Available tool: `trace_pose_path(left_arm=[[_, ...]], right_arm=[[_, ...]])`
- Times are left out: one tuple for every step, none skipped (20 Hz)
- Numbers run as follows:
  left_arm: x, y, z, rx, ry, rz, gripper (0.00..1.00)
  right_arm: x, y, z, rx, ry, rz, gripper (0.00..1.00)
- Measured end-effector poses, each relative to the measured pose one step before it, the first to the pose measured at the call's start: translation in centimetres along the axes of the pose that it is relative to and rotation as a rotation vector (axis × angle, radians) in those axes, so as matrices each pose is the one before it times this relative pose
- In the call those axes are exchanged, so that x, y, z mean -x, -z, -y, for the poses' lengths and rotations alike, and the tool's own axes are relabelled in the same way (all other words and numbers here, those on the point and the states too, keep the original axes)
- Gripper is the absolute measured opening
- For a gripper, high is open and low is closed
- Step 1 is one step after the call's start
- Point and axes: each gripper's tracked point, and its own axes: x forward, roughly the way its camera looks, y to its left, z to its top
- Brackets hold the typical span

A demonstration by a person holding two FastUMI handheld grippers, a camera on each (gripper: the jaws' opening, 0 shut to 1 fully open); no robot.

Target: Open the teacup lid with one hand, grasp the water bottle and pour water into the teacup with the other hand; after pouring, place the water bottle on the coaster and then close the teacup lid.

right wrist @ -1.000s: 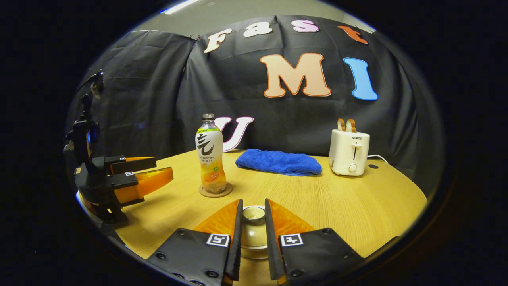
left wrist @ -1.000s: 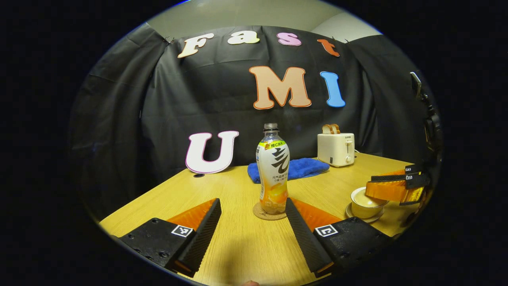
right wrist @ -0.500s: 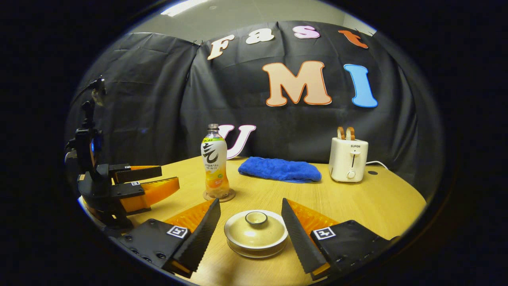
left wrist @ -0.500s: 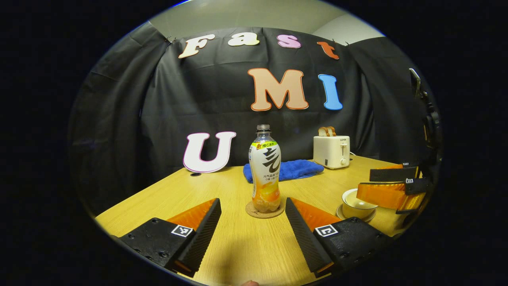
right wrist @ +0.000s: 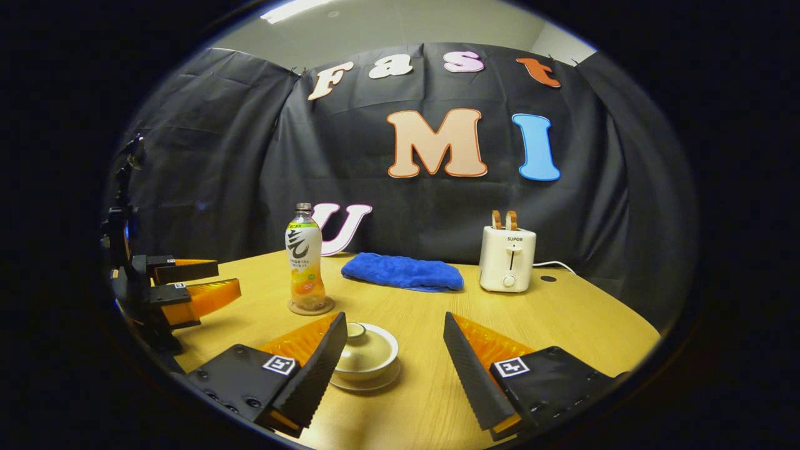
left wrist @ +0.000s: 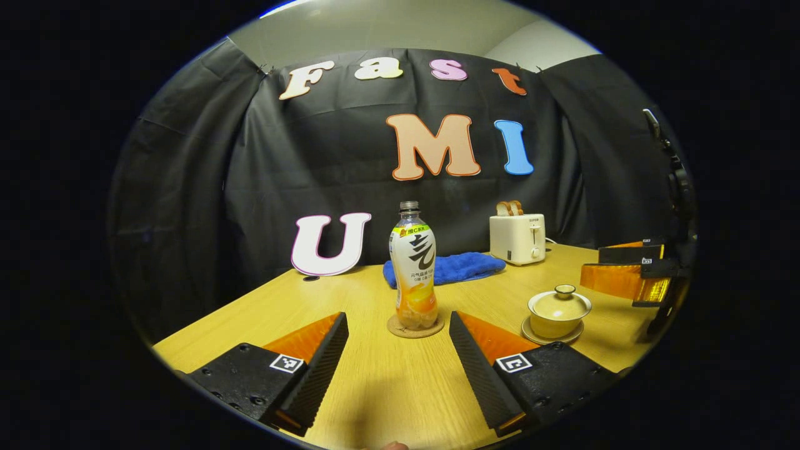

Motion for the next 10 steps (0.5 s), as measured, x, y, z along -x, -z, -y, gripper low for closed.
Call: trace_pose_path(left_arm=[[0.212,0.042,-0.254,-0.00339,-0.00573,-0.00131,0.95],[0.262,0.082,-0.301,-0.00409,-0.00458,-0.00191,0.95],[0.024,0.184,-0.028,-0.00195,-0.00429,-0.00137,0.95],[0.128,0.17,-0.067,0.00091,-0.00216,-0.00353,0.95],[0.098,0.201,-0.027,0.00194,-0.00044,-0.00305,0.95],[0.397,-0.101,-0.304,0.00203,-0.00707,0.00447,0.95],[0.194,-0.117,0.003,0.00105,-0.00052,0.00206,0.95],[0.167,0.004,0.077,0.0001,-0.00023,0.00196,0.95],[0.078,0.056,-0.034,0.00157,-0.00111,0.00024,0.95],[0.051,-0.063,0.0,0.00213,-0.00125,0.00334,0.95]], right_arm=[[0.36,0.083,0.444,-0.00431,0.00814,0.00002,0.98],[0.202,0.076,0.452,-0.00336,0.01008,0.00094,0.98],[0.259,0.158,0.336,-0.00343,0.00678,-0.00037,0.98],[0.129,0.201,0.333,-0.00306,0.00458,-0.0018,0.98],[0.167,0.097,0.196,-0.00398,0.00441,-0.00026,0.93],[0.124,0.12,0.147,-0.00398,0.00197,-0.0009,0.98],[0.102,0.12,0.089,-0.00329,0.00136,-0.00181,0.93],[0.072,0.17,0.134,-0.00158,0.0026,-0.00209,0.98],[0.032,0.095,0.186,-0.00317,0.00379,-0.00132,0.98],[0.045,0.071,0.027,-0.00611,0.00178,0.00244,0.93]])
